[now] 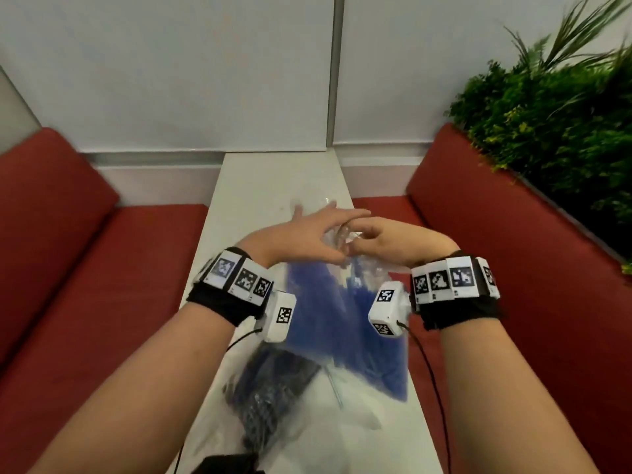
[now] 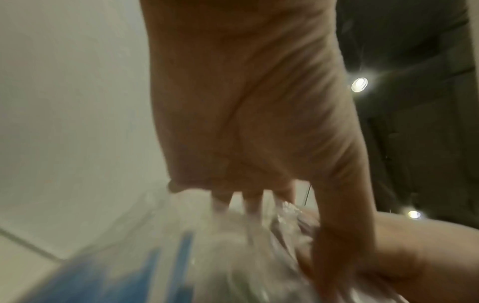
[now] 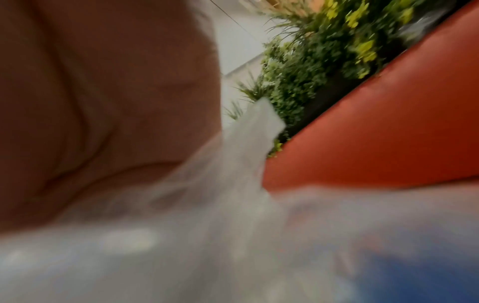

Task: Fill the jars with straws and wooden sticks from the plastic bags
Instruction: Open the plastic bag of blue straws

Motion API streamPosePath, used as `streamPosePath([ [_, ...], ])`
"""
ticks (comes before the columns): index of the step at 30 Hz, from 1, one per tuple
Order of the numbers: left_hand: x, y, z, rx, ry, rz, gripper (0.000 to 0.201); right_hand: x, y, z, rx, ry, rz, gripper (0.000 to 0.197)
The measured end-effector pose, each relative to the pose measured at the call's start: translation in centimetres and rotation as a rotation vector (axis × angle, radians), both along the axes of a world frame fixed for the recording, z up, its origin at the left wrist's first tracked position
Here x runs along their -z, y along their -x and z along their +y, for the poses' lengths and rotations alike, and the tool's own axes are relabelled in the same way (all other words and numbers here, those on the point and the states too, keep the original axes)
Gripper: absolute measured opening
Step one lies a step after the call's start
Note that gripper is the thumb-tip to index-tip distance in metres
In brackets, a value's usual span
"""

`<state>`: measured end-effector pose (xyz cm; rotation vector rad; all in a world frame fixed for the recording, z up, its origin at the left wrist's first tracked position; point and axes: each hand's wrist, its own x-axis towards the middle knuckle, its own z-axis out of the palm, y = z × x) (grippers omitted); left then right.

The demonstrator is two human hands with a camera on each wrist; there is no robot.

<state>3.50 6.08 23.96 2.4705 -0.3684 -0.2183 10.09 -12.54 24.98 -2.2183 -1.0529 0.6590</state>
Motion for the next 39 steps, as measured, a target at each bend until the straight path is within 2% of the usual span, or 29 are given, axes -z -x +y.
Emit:
streamPosePath([
  [2,-2.6,0.4,1.6,-0.044,-0.095,0.076,0.055,-2.5,0.2,0.5,-0.065,-0.057,0.044,0.015],
  [4,-3.9,0.7,2.9,-0.131,-0.227,-0.013,0.037,-3.7,0.0,0.4,-0.048,-0.012,0.091,0.031],
  [6,-4.2,1.1,4.0,-0.205,-0.182,-0.116,0.028,-4.3,-0.6,-0.2,0.048,0.127,0.063,0.051],
  [7,-4.0,1.4,4.6,-0.236,-0.126,-0.144,0.029,-4.4,-1.1,-0.5,0.106,0.170,0.039,0.052],
  [9,-3.4,2.0,5.5,-0.296,-0.058,-0.173,0.032,-4.3,-2.0,-1.3,0.182,0.100,-0.011,0.034],
  [11,-2.8,2.6,6.0,-0.322,-0.041,-0.161,0.035,-4.0,-2.7,-1.8,0.240,-0.109,-0.030,0.012],
  [12,-2.6,2.8,6.2,-0.318,-0.026,-0.146,0.036,-3.7,-2.9,-1.8,0.261,-0.225,0.009,0.009],
  [17,-3.0,4.4,6.6,-0.299,0.085,0.013,0.050,-1.9,-2.0,0.5,0.305,-0.704,0.404,0.020],
  [19,-3.4,4.7,6.9,-0.303,0.141,0.037,0.045,-1.5,-1.5,1.3,0.295,-0.868,0.475,0.019],
  [22,-4.0,4.5,7.0,-0.351,0.189,-0.059,0.028,-1.6,-1.0,2.5,0.317,-1.007,0.502,0.016],
  [24,-4.1,4.1,6.9,-0.455,0.189,-0.157,0.020,-1.8,-0.8,3.1,0.348,-1.068,0.499,0.012],
  [28,-3.9,3.7,6.9,-0.601,0.095,-0.270,0.032,-2.0,-0.6,3.4,0.371,-1.147,0.541,0.016],
  [31,-3.8,3.7,6.5,-0.591,0.008,-0.244,0.046,-2.0,-0.2,3.7,0.395,-1.137,0.434,0.013],
  [35,-5.1,4.4,5.9,-0.512,0.034,-0.203,0.056,-1.9,0.3,3.8,0.404,-1.153,0.328,0.006],
  [39,-6.8,3.7,3.6,-0.357,0.085,-0.470,0.036,-2.3,1.3,4.3,0.286,-1.045,0.319,0.009],
])
